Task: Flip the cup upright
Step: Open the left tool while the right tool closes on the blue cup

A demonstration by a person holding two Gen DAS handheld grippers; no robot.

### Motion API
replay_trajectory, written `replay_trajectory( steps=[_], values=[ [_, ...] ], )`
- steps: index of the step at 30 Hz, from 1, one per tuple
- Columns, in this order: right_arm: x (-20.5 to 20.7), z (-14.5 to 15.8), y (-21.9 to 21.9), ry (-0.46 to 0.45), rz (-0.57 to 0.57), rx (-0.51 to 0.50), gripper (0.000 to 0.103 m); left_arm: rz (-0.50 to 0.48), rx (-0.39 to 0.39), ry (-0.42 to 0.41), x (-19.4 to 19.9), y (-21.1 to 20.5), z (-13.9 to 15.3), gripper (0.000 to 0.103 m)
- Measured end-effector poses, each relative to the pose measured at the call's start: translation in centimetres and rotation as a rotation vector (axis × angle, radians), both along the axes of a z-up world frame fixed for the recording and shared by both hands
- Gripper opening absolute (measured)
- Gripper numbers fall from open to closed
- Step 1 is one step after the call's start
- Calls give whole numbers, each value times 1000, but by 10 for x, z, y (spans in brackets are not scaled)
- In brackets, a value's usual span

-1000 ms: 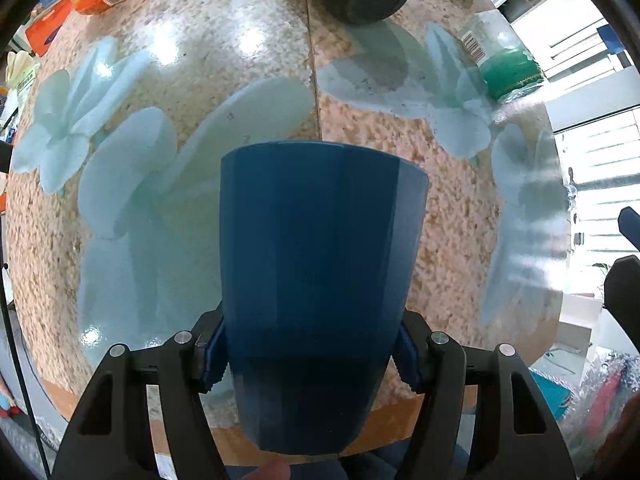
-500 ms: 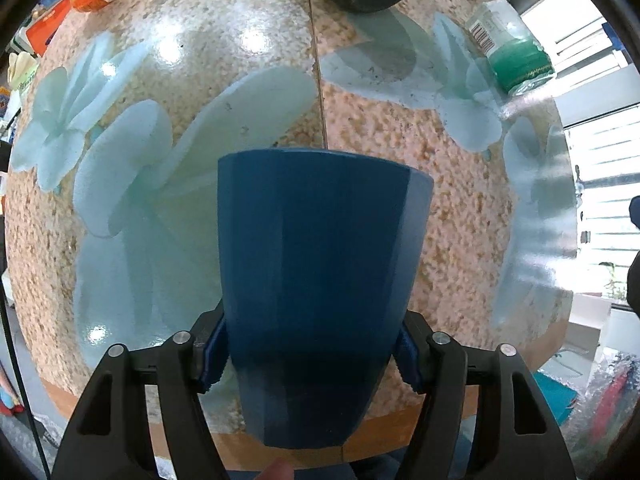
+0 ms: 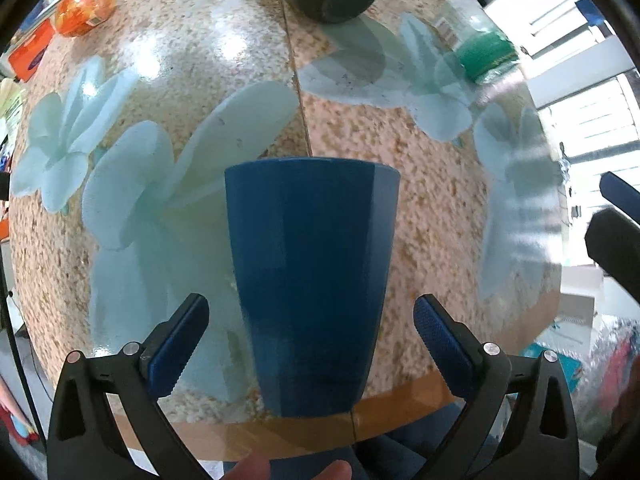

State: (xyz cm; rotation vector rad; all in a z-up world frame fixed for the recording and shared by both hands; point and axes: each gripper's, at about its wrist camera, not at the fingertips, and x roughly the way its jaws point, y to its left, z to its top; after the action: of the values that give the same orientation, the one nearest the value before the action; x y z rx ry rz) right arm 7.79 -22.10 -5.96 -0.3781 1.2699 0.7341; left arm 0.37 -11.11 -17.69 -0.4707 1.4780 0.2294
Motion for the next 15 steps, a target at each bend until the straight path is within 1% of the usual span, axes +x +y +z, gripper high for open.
replay_trajectory(
  steps=[5, 9, 12, 15],
  values=[
    [-3, 6, 0, 8, -49, 9, 103, -52, -32, -15, -3, 16, 21, 103],
    [-8, 10, 6, 11, -89, 22, 103, -80, -46, -43, -21, 27, 39, 103],
    [-14, 10, 15, 39, -127, 38, 103, -104, -61, -63, -32, 41, 50, 103],
    [-22, 6, 31, 56, -141, 27, 103, -138, -80, -74, -42, 52, 57, 103]
  ],
)
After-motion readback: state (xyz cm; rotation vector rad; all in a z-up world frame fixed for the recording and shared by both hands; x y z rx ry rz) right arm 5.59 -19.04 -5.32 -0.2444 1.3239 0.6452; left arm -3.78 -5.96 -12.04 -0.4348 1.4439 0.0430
